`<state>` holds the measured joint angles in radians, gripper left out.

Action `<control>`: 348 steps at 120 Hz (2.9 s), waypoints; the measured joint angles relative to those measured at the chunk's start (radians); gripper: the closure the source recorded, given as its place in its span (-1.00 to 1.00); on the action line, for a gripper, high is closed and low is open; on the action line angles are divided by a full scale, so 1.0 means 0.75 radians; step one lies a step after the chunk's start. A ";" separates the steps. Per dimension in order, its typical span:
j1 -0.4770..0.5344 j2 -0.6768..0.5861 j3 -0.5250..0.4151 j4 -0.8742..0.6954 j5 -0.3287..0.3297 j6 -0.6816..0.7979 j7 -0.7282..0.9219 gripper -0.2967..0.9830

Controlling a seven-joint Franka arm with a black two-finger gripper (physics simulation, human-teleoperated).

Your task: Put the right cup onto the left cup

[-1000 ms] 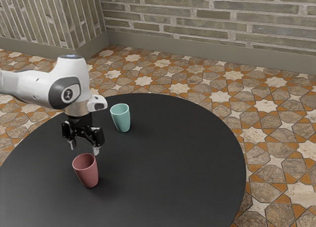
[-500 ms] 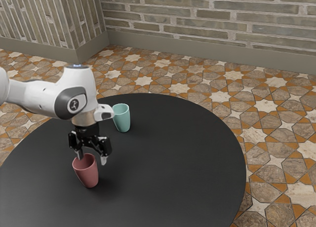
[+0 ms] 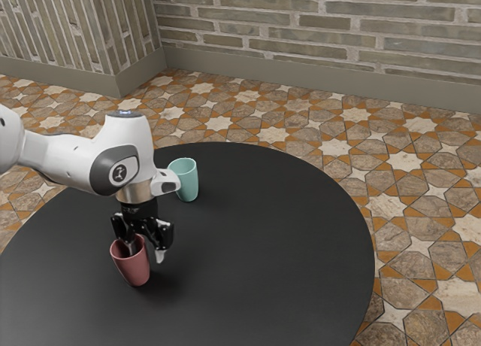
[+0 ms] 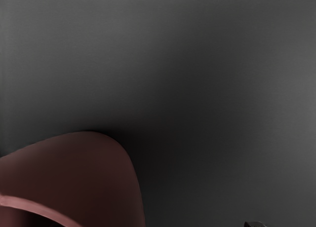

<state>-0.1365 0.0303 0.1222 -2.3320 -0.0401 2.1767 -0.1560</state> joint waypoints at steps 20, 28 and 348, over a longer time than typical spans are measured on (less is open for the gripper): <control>0.043 0.004 0.002 0.000 0.005 0.014 -0.010 0.36; 0.060 0.005 0.002 0.000 0.012 0.017 -0.014 0.47; 0.144 0.895 0.047 1.669 -0.039 -0.532 0.232 0.69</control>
<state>-0.0287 0.7017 0.1574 -1.0804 -0.0694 1.7781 0.0178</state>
